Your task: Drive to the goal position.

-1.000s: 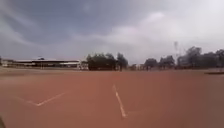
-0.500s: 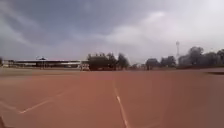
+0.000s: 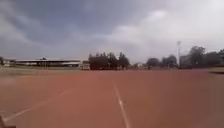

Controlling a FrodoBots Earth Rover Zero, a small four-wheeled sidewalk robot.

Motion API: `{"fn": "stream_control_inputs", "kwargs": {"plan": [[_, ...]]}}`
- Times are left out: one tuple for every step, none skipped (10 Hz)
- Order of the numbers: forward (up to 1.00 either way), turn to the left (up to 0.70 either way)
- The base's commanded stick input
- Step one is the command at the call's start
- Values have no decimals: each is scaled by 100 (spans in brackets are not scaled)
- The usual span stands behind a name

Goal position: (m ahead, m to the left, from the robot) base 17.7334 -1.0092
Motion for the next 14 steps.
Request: {"fn": "stream_control_inputs", "kwargs": {"plan": [[70, 0], [70, 0], [70, 0], [70, 0], [70, 0], [70, 0], [70, 0], [70, 0], [70, 0], [70, 0], [70, 0], [70, 0], [70, 0], [70, 0]]}}
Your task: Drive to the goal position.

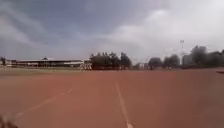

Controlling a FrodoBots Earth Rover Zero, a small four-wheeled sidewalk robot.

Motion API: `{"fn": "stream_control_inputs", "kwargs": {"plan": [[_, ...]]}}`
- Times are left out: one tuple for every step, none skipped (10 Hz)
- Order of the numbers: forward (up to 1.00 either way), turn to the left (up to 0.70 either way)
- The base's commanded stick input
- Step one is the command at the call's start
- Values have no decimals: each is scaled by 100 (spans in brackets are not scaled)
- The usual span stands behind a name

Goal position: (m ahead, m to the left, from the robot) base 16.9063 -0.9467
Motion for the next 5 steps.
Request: {"fn": "stream_control_inputs", "kwargs": {"plan": [[70, 0], [70, 0], [70, 0], [70, 0], [70, 0]]}}
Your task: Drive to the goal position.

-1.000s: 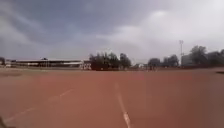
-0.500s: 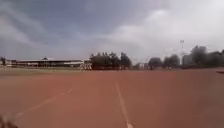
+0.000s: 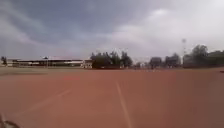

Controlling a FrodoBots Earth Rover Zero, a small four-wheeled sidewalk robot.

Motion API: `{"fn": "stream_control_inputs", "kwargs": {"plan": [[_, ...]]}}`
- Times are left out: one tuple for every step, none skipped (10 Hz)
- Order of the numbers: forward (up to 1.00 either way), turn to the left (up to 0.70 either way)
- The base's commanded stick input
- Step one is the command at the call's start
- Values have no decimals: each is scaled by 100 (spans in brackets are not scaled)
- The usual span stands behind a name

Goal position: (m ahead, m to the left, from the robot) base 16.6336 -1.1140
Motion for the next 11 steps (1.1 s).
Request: {"fn": "stream_control_inputs", "kwargs": {"plan": [[70, 0], [70, 0], [70, 0], [70, 0], [70, 0], [70, 0], [70, 0], [70, 0], [70, 0], [70, 0], [70, 0]]}}
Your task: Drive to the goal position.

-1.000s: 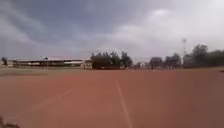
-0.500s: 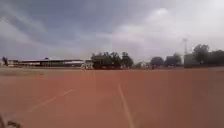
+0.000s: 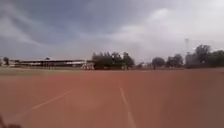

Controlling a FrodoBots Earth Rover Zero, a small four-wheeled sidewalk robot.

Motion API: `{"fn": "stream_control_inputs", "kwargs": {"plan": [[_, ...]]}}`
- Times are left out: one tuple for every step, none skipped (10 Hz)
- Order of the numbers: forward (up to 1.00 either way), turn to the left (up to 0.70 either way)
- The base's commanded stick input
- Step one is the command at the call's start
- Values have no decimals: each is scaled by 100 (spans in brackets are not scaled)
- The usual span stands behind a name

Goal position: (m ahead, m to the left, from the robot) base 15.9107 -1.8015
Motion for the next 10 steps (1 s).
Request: {"fn": "stream_control_inputs", "kwargs": {"plan": [[70, 0], [70, 0], [70, 0], [70, 0], [70, 0], [70, 0], [70, 0], [70, 0], [70, 0], [70, 0]]}}
